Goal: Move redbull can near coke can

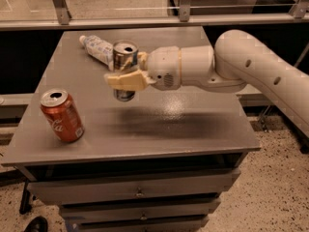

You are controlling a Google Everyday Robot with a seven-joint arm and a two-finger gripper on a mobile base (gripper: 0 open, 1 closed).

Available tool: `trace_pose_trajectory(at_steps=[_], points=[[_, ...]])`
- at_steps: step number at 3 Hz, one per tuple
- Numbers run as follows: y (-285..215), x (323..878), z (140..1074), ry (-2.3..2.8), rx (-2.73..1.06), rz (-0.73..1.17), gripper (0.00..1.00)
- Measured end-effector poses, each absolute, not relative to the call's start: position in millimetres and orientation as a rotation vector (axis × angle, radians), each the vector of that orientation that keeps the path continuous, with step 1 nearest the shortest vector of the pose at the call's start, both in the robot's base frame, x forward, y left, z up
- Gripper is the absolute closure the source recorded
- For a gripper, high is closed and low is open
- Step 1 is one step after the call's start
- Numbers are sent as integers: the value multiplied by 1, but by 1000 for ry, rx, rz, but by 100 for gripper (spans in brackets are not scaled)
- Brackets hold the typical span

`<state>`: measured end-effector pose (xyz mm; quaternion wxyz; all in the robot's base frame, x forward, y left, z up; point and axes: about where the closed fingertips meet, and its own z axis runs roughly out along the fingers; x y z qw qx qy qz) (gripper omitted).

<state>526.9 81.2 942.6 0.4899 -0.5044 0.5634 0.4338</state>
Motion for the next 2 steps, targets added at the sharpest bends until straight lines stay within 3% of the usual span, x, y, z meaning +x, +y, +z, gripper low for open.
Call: trace_pose_trajectory(at_steps=[2], points=[[126,465,918,1289,-1374,1202,100]])
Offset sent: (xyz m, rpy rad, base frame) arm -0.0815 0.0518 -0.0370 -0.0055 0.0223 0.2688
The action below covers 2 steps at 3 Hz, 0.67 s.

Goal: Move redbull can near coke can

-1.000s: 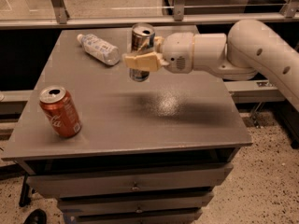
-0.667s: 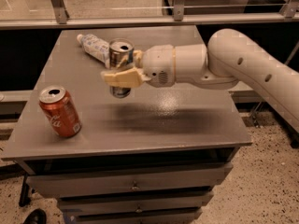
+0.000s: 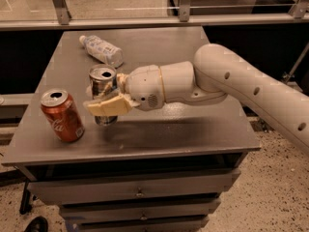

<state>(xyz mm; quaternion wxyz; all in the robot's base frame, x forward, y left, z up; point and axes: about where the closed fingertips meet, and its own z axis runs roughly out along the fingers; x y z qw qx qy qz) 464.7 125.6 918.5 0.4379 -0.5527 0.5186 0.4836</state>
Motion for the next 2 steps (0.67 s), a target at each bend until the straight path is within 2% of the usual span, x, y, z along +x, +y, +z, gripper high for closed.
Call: trace_pose_trajectory(at_steps=[2], points=[[137,454,899,1252,-1471,1169,100]])
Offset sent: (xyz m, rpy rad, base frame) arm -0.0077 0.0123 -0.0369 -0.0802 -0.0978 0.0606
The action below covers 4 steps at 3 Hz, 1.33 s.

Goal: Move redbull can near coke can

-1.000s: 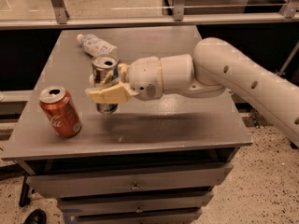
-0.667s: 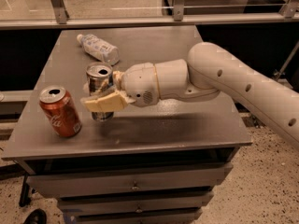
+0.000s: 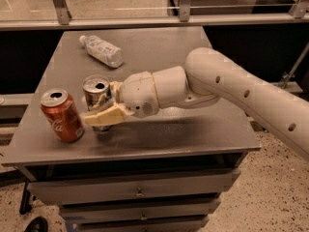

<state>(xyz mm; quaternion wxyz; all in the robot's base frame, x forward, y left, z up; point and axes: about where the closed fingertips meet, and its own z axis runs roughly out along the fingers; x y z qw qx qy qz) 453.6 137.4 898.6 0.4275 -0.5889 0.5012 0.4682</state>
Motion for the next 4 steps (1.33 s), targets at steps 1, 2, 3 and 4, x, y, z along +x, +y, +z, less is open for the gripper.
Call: trace_pose_trajectory(at_steps=[1,2,3,4], points=[[140,452,884,1262,-1498,1156,100],[142,451,874,1279,-1499,1153,83],[141,452,868,1295,-1494,1149,61],[141,452,868,1299,-1493,1148,38]])
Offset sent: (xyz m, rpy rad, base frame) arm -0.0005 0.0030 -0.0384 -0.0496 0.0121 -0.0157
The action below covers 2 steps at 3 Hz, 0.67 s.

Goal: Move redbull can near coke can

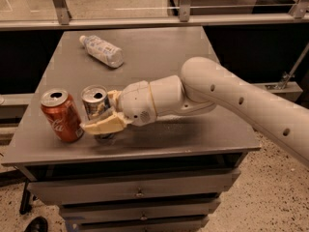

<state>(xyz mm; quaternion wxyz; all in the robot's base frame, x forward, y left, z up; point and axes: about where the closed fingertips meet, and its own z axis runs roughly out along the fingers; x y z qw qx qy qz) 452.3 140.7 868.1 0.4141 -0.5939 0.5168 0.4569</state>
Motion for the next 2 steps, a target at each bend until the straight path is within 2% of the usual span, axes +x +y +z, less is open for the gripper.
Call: trace_pose_trajectory(at_steps=[1,2], points=[[140,452,869,1299,-1493,1147,13],[131,460,874,1305,-1487,1112,0]])
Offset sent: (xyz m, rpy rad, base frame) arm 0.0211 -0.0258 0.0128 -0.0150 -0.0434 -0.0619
